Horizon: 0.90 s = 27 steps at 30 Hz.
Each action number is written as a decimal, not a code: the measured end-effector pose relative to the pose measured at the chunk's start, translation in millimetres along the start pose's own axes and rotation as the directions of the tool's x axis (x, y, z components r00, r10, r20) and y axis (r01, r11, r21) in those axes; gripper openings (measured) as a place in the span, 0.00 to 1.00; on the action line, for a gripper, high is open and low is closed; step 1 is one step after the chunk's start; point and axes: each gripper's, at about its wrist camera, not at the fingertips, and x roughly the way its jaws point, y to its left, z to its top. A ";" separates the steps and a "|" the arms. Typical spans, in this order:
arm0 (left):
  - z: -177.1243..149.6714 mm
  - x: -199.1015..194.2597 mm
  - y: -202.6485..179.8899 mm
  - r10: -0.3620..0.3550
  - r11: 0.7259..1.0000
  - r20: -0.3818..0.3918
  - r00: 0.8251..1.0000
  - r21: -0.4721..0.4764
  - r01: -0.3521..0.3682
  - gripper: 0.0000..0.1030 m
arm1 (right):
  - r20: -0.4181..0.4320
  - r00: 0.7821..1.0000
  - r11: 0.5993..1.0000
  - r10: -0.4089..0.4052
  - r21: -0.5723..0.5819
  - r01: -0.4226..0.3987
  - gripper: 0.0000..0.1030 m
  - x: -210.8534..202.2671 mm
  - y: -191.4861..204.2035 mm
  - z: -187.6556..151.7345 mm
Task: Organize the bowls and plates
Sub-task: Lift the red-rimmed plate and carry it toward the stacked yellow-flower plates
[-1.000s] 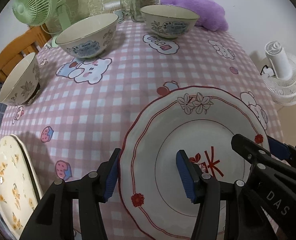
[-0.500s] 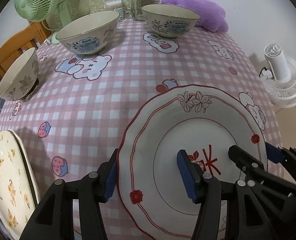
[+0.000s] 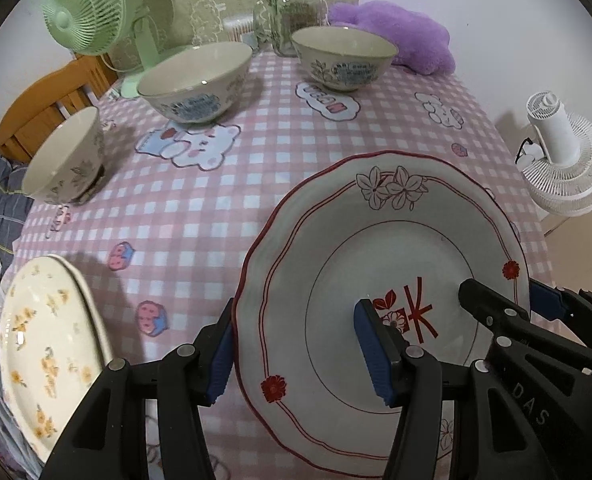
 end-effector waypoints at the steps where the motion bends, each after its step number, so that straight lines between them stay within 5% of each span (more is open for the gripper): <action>1: -0.4 -2.8 1.8 -0.001 1.000 0.004 1.000 0.001 0.001 0.56 | 0.001 1.000 1.000 0.000 -0.001 0.000 0.45 -3.0 1.6 -0.2; 27: -31.9 -65.0 148.5 -0.059 0.996 0.068 0.996 0.069 0.055 0.56 | 0.056 0.997 0.994 -0.048 0.098 0.042 0.45 -61.4 159.1 -35.3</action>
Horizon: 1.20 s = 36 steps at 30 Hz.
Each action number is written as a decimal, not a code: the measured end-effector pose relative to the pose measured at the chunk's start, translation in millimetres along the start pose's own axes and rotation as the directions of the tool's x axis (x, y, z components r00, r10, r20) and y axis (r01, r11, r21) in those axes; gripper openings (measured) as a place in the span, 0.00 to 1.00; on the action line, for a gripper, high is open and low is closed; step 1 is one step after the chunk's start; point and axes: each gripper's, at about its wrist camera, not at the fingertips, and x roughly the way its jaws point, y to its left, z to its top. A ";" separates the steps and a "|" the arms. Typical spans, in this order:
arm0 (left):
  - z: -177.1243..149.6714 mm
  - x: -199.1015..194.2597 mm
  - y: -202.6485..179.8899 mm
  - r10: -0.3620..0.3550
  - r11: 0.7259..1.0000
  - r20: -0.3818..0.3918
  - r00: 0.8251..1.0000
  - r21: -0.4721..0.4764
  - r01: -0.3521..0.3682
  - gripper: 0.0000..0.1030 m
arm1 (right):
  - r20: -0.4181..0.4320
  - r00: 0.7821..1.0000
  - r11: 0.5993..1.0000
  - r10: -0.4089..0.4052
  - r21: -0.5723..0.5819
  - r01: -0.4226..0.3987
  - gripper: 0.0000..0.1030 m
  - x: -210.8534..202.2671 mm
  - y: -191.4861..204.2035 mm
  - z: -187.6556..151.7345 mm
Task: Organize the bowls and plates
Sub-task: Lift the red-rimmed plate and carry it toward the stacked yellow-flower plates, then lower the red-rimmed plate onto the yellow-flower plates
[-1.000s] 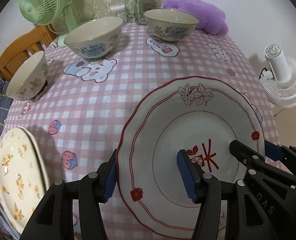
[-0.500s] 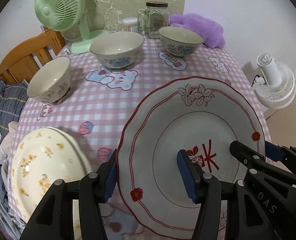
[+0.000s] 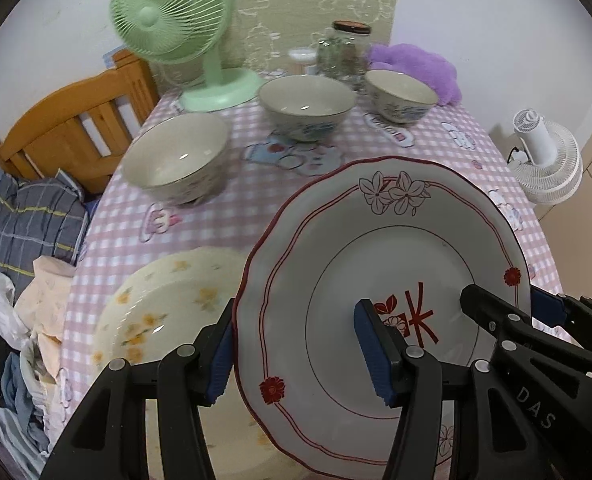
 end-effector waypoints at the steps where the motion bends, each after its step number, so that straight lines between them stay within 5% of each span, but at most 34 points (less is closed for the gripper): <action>1: -2.7 -0.5 7.0 0.001 1.000 -0.002 1.000 0.000 -0.001 0.56 | -0.003 1.000 1.000 0.001 0.001 -0.001 0.45 0.1 7.9 -2.7; 21: -38.1 18.8 106.6 0.024 1.000 -0.065 0.998 -0.007 -0.024 0.56 | -0.095 0.995 1.000 -0.004 -0.011 0.003 0.39 37.2 108.9 -30.8; 36: -38.5 28.4 105.1 0.079 0.995 -0.051 0.996 0.064 -0.075 0.57 | -0.140 0.989 0.999 -0.052 -0.018 0.050 0.37 50.5 120.0 -28.2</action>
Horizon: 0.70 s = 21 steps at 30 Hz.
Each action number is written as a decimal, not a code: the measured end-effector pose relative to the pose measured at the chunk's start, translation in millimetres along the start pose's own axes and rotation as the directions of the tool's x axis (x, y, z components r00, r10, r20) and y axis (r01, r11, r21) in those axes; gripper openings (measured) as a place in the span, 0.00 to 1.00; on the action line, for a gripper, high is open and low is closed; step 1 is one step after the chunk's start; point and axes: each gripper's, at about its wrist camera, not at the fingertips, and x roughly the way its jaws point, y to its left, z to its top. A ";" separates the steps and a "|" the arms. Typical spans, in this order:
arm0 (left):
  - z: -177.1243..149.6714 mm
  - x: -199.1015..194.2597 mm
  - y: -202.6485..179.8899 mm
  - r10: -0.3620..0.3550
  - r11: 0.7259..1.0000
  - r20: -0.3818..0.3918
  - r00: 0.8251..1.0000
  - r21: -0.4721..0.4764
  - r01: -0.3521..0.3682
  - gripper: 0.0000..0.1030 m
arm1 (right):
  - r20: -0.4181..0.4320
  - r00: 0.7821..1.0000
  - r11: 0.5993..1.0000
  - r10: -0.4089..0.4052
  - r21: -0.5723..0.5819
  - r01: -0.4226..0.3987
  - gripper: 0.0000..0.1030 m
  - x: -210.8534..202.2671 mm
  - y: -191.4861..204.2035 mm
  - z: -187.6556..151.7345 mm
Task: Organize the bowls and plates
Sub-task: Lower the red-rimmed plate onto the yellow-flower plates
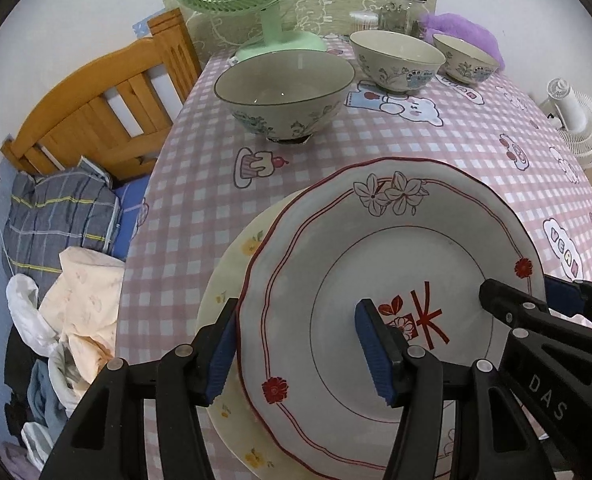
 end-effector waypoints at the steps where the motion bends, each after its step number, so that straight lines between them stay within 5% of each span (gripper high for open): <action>1: 0.2 0.2 0.1 -0.002 1.000 0.002 1.000 -0.001 0.002 0.57 | -0.001 1.000 1.000 0.000 0.000 0.000 0.37 -0.2 -0.1 -0.1; 8: 0.0 0.6 -1.8 0.000 1.000 0.007 1.000 0.007 0.000 0.57 | 0.060 0.998 1.000 0.007 0.016 -0.008 0.36 -14.3 -7.1 0.0; 10: -0.2 0.7 -1.8 0.003 1.000 0.007 1.000 0.006 -0.003 0.57 | 0.093 0.996 1.000 0.003 0.000 -0.003 0.24 -19.5 -7.0 1.0; 21: -4.4 0.6 3.8 0.052 0.999 -0.018 0.998 0.013 -0.052 0.64 | 0.049 0.998 0.998 0.047 -0.040 -0.045 0.23 -8.8 3.6 -3.7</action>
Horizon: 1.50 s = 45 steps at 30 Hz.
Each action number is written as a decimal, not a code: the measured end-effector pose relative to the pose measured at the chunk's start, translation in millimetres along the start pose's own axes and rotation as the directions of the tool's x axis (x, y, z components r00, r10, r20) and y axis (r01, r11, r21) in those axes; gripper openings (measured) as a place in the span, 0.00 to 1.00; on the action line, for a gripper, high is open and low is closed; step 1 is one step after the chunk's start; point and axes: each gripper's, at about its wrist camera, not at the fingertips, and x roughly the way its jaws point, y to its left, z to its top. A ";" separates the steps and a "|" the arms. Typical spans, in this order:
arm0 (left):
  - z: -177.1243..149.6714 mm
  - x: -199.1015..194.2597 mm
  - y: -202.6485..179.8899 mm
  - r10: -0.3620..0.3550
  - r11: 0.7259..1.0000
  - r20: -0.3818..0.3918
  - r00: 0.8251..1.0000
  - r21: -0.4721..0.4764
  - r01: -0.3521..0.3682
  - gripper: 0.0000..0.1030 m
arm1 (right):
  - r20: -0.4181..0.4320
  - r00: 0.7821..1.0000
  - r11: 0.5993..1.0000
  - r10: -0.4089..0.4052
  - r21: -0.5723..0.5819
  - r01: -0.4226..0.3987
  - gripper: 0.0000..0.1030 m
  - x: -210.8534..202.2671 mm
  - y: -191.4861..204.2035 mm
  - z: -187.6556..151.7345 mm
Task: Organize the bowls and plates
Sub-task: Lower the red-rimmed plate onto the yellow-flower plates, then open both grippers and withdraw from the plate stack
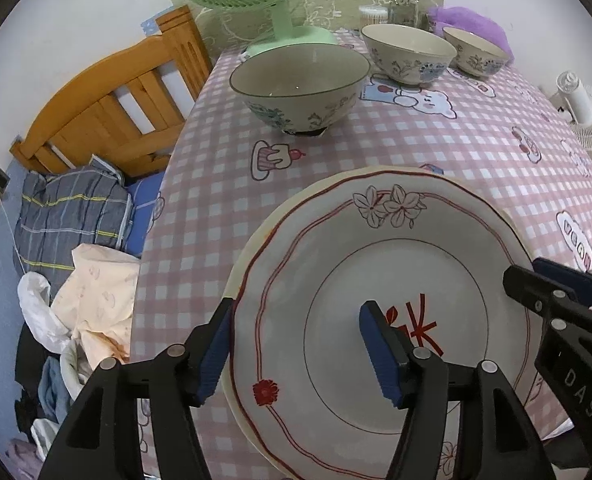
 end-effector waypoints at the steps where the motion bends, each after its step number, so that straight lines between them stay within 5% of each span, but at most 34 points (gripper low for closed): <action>1: -0.2 0.2 -0.9 -0.001 1.000 0.000 1.000 0.004 0.001 0.67 | 0.001 1.000 1.000 0.000 0.001 0.000 0.23 0.1 0.6 0.3; 12: 1.1 -5.0 4.4 -0.079 0.997 0.003 0.997 -0.010 0.079 0.84 | 0.019 1.000 1.000 0.004 0.009 -0.004 0.23 -6.4 0.6 2.6; 15: 3.6 -12.2 5.0 -0.107 0.994 0.009 0.994 -0.009 0.107 0.87 | 0.027 1.000 1.000 0.008 -0.002 -0.008 0.38 -12.2 4.0 4.0; 17: 8.5 -19.4 7.4 -0.101 0.995 0.026 0.995 -0.005 0.101 0.87 | 0.043 0.999 1.000 0.013 -0.001 -0.013 0.58 -19.0 5.2 5.2; 22: 27.8 -33.1 19.3 -0.135 0.989 0.056 0.989 -0.050 0.138 0.88 | 0.083 0.996 0.999 0.038 0.013 -0.039 0.61 -36.4 7.4 18.8; 33: 75.8 -28.3 27.7 -0.079 0.987 0.115 0.990 -0.131 0.094 0.88 | 0.166 0.986 0.999 0.030 -0.030 -0.025 0.63 -43.6 10.2 74.6; 45: 143.0 5.6 47.7 0.041 0.978 0.144 0.989 -0.209 -0.010 0.88 | 0.211 0.971 0.994 0.109 -0.032 -0.105 0.63 -7.9 20.3 157.3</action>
